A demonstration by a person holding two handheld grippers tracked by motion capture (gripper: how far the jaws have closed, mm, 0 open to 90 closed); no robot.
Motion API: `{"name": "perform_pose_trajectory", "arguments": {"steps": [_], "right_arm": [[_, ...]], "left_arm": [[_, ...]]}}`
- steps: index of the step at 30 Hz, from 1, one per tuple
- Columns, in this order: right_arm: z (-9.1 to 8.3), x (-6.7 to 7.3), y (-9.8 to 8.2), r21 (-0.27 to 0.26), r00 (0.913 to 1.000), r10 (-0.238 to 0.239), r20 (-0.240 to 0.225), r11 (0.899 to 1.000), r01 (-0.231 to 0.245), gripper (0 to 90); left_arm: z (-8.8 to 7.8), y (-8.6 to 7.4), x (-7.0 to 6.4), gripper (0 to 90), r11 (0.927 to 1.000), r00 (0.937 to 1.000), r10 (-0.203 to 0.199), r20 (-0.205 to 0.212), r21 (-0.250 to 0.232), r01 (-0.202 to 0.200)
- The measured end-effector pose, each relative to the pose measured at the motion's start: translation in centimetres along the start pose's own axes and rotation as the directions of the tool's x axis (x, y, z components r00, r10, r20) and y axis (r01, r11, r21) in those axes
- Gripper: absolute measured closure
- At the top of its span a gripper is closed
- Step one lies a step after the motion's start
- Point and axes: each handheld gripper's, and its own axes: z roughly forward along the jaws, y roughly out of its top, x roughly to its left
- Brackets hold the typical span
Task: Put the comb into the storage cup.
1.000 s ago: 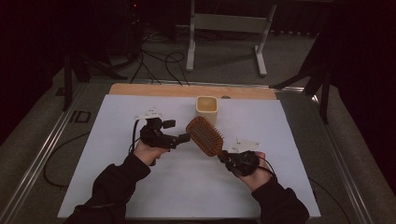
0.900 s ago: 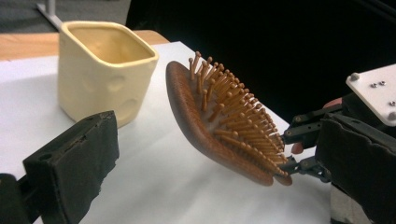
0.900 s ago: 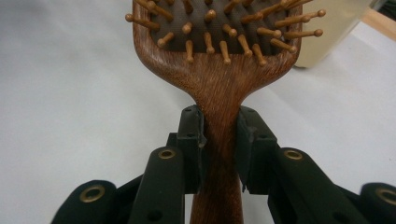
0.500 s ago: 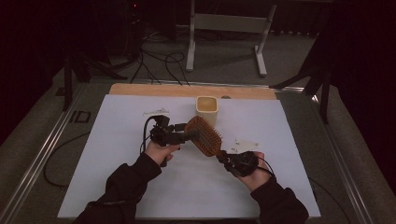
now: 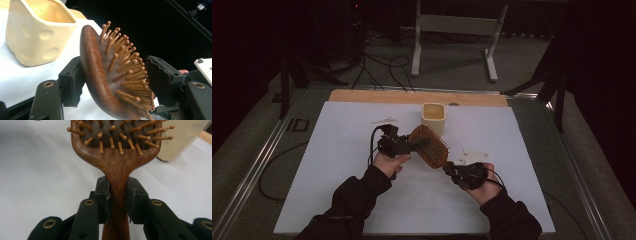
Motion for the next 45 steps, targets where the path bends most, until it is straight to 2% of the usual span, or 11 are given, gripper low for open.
{"name": "perform_pose_trajectory", "arguments": {"steps": [4, 9, 19, 21, 23, 25, 26, 27, 28, 42, 45], "right_arm": [[0.0, 0.0, -0.1, 0.006, 1.0000, 0.001, 0.003, 1.000, -0.002, 73.5], [0.1, 0.0, -0.1, 0.007, 1.0000, -0.003, 0.008, 1.000, 0.003, 73.5], [-0.1, 0.0, 0.0, -0.032, 0.9995, 0.026, 0.015, 0.999, -0.026, 71.4], [-0.1, 0.0, 0.0, -0.030, 0.9990, 0.044, 0.011, 0.999, -0.044, 66.6], [-0.1, -0.2, 0.0, -0.043, 0.9965, 0.084, 0.000, 0.996, -0.084, 45.5], [-0.2, -0.3, -0.1, -0.049, 0.9957, 0.091, 0.013, 0.995, -0.090, 39.5], [-0.3, -0.5, -0.2, -0.059, 0.9932, 0.117, 0.005, 0.992, -0.116, 21.8], [-0.3, -0.5, -0.2, -0.059, 0.9932, 0.117, 0.005, 0.992, -0.116, 21.8], [-0.5, -0.7, -0.5, -0.063, 0.9927, 0.121, 0.005, 0.991, -0.120, 14.7], [-1.1, -1.0, -1.2, -0.105, 0.9897, 0.143, -0.004, 0.984, -0.143, 8.5], [-1.2, -1.0, -1.5, -0.114, 0.9908, 0.134, 0.018, 0.985, -0.131, 8.5]], "left_arm": [[-0.1, 0.2, 0.0, 43.8, 0.9998, 0.9998, -0.019, 0.010, 0.000, 0.019], [-0.2, 0.5, -0.7, 50.0, 1.0000, 1.0000, 0.000, 0.005, -0.008, 0.000], [-0.3, 1.6, -3.2, 55.2, 0.9945, 0.9942, 0.103, -0.030, -0.014, -0.104], [-0.2, 1.9, -3.7, 55.9, 0.9910, 0.9900, 0.133, -0.045, -0.006, -0.134], [-0.3, 2.4, -3.9, 56.2, 0.9898, 0.9889, 0.140, -0.051, -0.022, -0.141], [-0.5, 2.6, -3.9, 56.2, 0.9896, 0.9890, 0.140, -0.047, -0.026, -0.142], [-0.8, 3.0, -4.1, 56.2, 0.9873, 0.9867, 0.152, -0.056, -0.037, -0.154], [-0.8, 3.0, -4.1, 56.2, 0.9873, 0.9867, 0.152, -0.056, -0.037, -0.154], [-1.2, 3.4, -4.2, 56.2, 0.9851, 0.9846, 0.163, -0.064, -0.045, -0.166], [-2.5, 5.3, -4.7, 56.2, 0.9801, 0.9800, 0.181, -0.083, -0.067, -0.187], [-2.6, 5.7, -4.7, 56.3, 0.9788, 0.9785, 0.187, -0.088, -0.069, -0.193]]}}
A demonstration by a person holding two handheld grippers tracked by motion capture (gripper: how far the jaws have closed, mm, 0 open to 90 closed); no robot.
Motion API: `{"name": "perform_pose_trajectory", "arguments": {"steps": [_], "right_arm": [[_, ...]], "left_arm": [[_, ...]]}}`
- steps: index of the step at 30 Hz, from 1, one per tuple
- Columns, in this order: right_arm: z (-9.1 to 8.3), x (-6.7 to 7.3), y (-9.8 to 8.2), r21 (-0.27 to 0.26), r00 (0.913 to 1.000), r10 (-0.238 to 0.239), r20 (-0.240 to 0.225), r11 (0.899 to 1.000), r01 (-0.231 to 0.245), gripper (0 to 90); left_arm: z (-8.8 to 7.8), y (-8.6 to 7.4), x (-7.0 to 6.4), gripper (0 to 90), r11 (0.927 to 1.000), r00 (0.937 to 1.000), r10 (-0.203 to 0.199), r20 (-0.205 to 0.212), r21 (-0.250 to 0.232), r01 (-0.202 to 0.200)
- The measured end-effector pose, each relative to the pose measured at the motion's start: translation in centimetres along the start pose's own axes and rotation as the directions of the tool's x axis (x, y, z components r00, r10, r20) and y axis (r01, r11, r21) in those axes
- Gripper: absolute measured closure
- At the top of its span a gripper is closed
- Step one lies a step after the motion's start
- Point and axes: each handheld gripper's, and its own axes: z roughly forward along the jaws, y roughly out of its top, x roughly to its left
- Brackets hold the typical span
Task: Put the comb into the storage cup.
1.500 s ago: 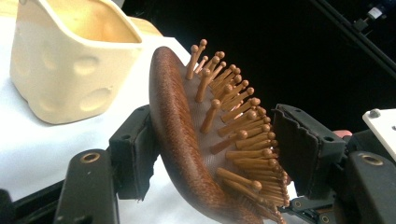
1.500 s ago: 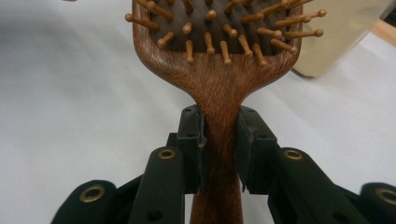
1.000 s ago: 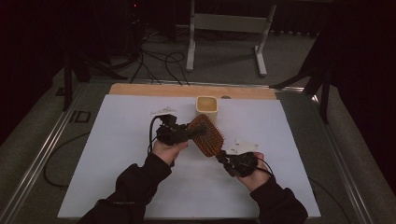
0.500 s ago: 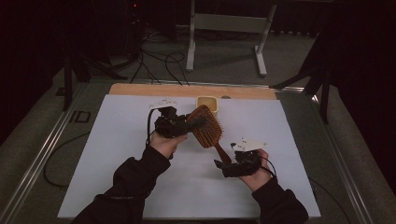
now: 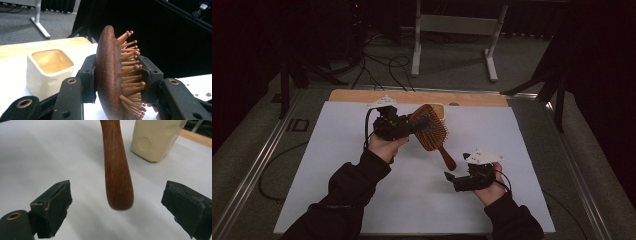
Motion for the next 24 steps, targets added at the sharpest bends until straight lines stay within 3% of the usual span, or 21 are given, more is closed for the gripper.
{"name": "perform_pose_trajectory", "arguments": {"steps": [2, 3, 7, 24], "right_arm": [[0.0, 0.0, -0.1, 0.005, 0.9998, -0.012, 0.014, 1.000, 0.012, 8.5], [-0.1, 0.1, -0.4, 0.003, 0.9987, -0.042, 0.030, 0.999, 0.042, 8.5], [-0.2, 0.1, -0.8, 0.006, 0.9979, -0.058, 0.030, 0.998, 0.058, 8.5], [-0.7, 0.1, -0.8, -0.021, 0.9976, -0.053, 0.043, 0.998, 0.054, 8.6]], "left_arm": [[0.0, 0.2, 0.0, 56.3, 1.0000, 1.0000, 0.002, -0.001, -0.001, -0.002], [-0.1, 0.6, 0.1, 56.3, 1.0000, 1.0000, 0.003, -0.006, -0.002, -0.003], [-0.1, 1.4, 0.3, 56.3, 0.9999, 0.9998, 0.005, -0.021, -0.009, -0.005], [0.0, 5.9, 1.1, 56.3, 0.9979, 0.9977, 0.010, -0.067, -0.064, -0.014]]}}
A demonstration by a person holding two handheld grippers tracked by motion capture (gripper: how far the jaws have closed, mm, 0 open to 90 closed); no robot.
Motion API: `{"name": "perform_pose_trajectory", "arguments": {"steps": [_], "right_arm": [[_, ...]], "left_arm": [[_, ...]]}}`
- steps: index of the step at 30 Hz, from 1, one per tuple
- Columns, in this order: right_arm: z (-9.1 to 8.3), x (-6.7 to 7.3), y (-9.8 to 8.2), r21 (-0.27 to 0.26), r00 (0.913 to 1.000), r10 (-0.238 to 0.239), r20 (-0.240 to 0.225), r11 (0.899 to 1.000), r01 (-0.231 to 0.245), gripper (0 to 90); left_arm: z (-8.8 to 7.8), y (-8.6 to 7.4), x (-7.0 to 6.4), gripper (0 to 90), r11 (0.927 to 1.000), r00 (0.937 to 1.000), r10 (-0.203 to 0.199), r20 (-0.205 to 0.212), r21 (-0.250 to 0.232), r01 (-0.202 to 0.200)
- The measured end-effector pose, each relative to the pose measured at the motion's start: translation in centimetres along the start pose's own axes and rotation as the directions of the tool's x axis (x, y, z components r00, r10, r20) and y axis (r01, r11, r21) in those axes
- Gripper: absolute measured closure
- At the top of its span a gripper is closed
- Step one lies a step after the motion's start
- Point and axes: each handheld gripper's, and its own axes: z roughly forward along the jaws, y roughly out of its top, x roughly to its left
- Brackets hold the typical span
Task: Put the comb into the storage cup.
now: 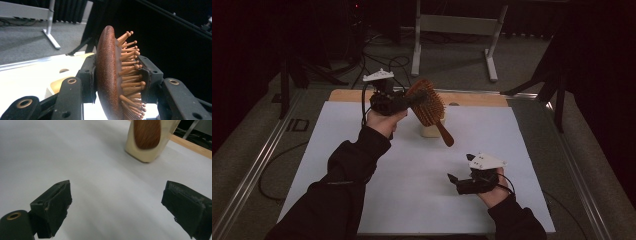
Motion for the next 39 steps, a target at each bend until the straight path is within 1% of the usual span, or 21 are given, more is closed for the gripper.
{"name": "perform_pose_trajectory", "arguments": {"steps": [1, 3, 4, 5, 8, 9, 10, 12, 14, 15, 16, 18, 19, 20, 21, 29, 30, 32, 34, 36, 39], "right_arm": [[0.0, -0.1, 0.0, 0.001, 0.9999, -0.014, 0.002, 1.000, 0.014, 8.6], [-0.1, 0.0, 0.0, 0.001, 0.9999, -0.010, 0.000, 1.000, 0.010, 8.6], [-0.1, 0.0, 0.0, 0.001, 0.9999, -0.010, 0.000, 1.000, 0.010, 8.6], [-0.1, 0.0, 0.0, -0.007, 1.0000, -0.007, 0.004, 1.000, 0.007, 8.6], [-0.1, 0.1, 0.0, -0.006, 1.0000, -0.004, 0.003, 1.000, 0.004, 8.6], [-0.1, 0.1, 0.0, -0.007, 1.0000, -0.006, 0.001, 1.000, 0.006, 8.6], [-0.1, 0.0, 0.0, -0.001, 0.9997, -0.025, 0.000, 1.000, 0.025, 8.6], [-0.1, 0.1, 0.0, -0.008, 1.0000, -0.009, -0.001, 1.000, 0.009, 8.6], [-0.1, 0.1, 0.0, -0.012, 0.9998, -0.019, 0.000, 1.000, 0.019, 8.6], [-0.1, 0.1, 0.0, -0.008, 0.9996, -0.030, -0.002, 1.000, 0.030, 8.6], [-0.1, 0.1, 0.0, -0.012, 0.9999, -0.015, -0.002, 1.000, 0.015, 8.6], [-0.2, 0.2, 0.0, -0.011, 0.9999, -0.010, -0.005, 1.000, 0.010, 8.6], [-0.2, 0.1, 0.0, -0.006, 0.9997, -0.022, -0.008, 1.000, 0.022, 8.6], [-0.2, 0.2, 0.0, -0.009, 0.9999, -0.011, -0.007, 1.000, 0.011, 8.6], [-0.2, 0.2, 0.0, -0.005, 0.9996, -0.027, -0.008, 1.000, 0.027, 8.6], [-0.1, 0.1, -0.1, -0.004, 0.9996, -0.027, -0.013, 1.000, 0.027, 8.6], [-0.1, 0.2, -0.1, -0.008, 0.9998, -0.016, -0.011, 1.000, 0.016, 8.7], [-0.1, 0.2, -0.1, -0.006, 0.9998, -0.014, -0.014, 1.000, 0.014, 8.7], [-0.1, 0.1, -0.1, -0.004, 0.9995, -0.027, -0.015, 1.000, 0.027, 8.6], [-0.1, 0.2, -0.1, -0.005, 0.9998, -0.017, -0.013, 1.000, 0.017, 8.7], [-0.1, 0.1, -0.1, -0.007, 0.9997, -0.022, -0.013, 1.000, 0.022, 8.7]], "left_arm": [[0.0, 0.3, 0.1, 56.3, 1.0000, 1.0000, 0.000, -0.005, -0.002, 0.000], [0.0, 0.9, 0.3, 56.3, 1.0000, 0.9998, 0.001, -0.018, -0.008, -0.002], [0.0, 0.9, 0.3, 56.3, 1.0000, 0.9998, 0.001, -0.018, -0.008, -0.002], [0.1, 1.4, 0.5, 56.3, 0.9999, 0.9996, 0.006, -0.029, -0.014, -0.006], [0.1, 1.8, 0.8, 56.3, 0.9999, 0.9994, 0.003, -0.036, -0.017, -0.003], [0.1, 2.2, 0.9, 56.3, 0.9996, 0.9989, 0.004, -0.047, -0.026, -0.005], [0.2, 2.4, 1.0, 56.3, 0.9995, 0.9986, 0.005, -0.052, -0.030, -0.006], [0.3, 2.7, 1.2, 56.3, 0.9994, 0.9981, 0.004, -0.062, -0.033, -0.006], [0.4, 3.0, 1.3, 56.3, 0.9994, 0.9974, 0.013, -0.071, -0.031, -0.015], [0.5, 3.0, 1.4, 56.3, 0.9993, 0.9968, 0.015, -0.079, -0.032, -0.017], [0.6, 3.1, 1.4, 56.3, 0.9992, 0.9962, 0.016, -0.085, -0.036, -0.019], [0.7, 3.2, 1.7, 56.3, 0.9989, 0.9956, 0.011, -0.093, -0.044, -0.015], [0.8, 3.3, 1.9, 56.3, 0.9987, 0.9955, 0.004, -0.095, -0.050, -0.009], [0.9, 3.4, 2.1, 56.3, 0.9987, 0.9954, 0.001, -0.095, -0.050, -0.006], [0.9, 3.5, 2.2, 56.3, 0.9986, 0.9949, 0.002, -0.101, -0.052, -0.007], [1.3, 4.1, 3.2, 56.4, 0.9966, 0.9903, -0.019, -0.138, -0.083, 0.007], [1.3, 4.1, 3.2, 56.4, 0.9966, 0.9903, -0.019, -0.138, -0.083, 0.007], [1.5, 4.1, 3.6, 56.4, 0.9960, 0.9865, -0.025, -0.162, -0.088, 0.011], [1.7, 3.9, 3.9, 56.4, 0.9962, 0.9852, -0.029, -0.169, -0.086, 0.015], [2.0, 3.7, 4.2, 56.4, 0.9960, 0.9833, -0.038, -0.178, -0.086, 0.023], [2.5, 3.4, 4.4, 56.3, 0.9964, 0.9801, -0.035, -0.195, -0.083, 0.019]]}}
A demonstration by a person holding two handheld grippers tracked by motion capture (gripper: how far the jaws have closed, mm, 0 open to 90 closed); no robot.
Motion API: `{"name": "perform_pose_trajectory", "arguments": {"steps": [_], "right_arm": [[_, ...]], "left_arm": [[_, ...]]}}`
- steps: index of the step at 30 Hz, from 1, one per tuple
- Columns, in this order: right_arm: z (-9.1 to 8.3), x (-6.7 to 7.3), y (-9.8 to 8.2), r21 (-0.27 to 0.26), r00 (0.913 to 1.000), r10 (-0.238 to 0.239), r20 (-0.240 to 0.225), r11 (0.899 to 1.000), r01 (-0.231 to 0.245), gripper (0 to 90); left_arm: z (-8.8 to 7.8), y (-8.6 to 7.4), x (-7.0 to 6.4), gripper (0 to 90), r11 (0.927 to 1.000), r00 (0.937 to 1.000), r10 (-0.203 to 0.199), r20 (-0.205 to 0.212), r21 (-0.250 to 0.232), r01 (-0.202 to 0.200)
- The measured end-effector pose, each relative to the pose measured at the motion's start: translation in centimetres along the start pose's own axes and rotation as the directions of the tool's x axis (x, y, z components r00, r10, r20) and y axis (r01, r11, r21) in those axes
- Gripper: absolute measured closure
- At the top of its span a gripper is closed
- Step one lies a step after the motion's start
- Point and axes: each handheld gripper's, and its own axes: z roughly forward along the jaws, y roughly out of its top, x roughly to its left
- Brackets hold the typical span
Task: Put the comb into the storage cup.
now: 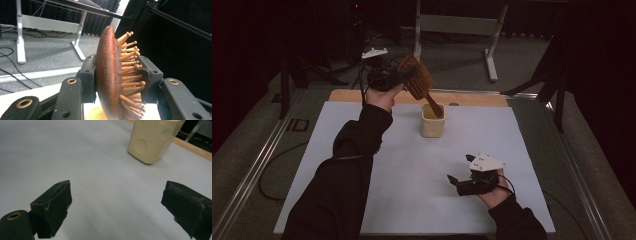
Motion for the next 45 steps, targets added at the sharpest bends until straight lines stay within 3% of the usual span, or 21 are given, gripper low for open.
{"name": "perform_pose_trajectory", "arguments": {"steps": [14, 29, 45], "right_arm": [[-0.1, -0.1, -0.1, 0.005, 0.9998, -0.017, -0.004, 1.000, 0.017, 8.7], [-0.1, -0.1, -0.2, 0.001, 0.9999, -0.005, -0.013, 1.000, 0.005, 8.7], [-0.1, -0.1, -0.2, 0.007, 0.9998, -0.008, -0.017, 1.000, 0.008, 8.7]], "left_arm": [[1.9, -1.6, 1.1, 56.3, 0.9993, 0.9988, -0.025, -0.041, 0.025, 0.026], [3.6, -4.1, 2.3, 56.0, 0.9956, 0.9973, -0.061, -0.040, 0.069, 0.064], [4.8, -5.2, 2.1, 54.9, 0.9933, 0.9992, -0.035, -0.018, 0.110, 0.037]]}}
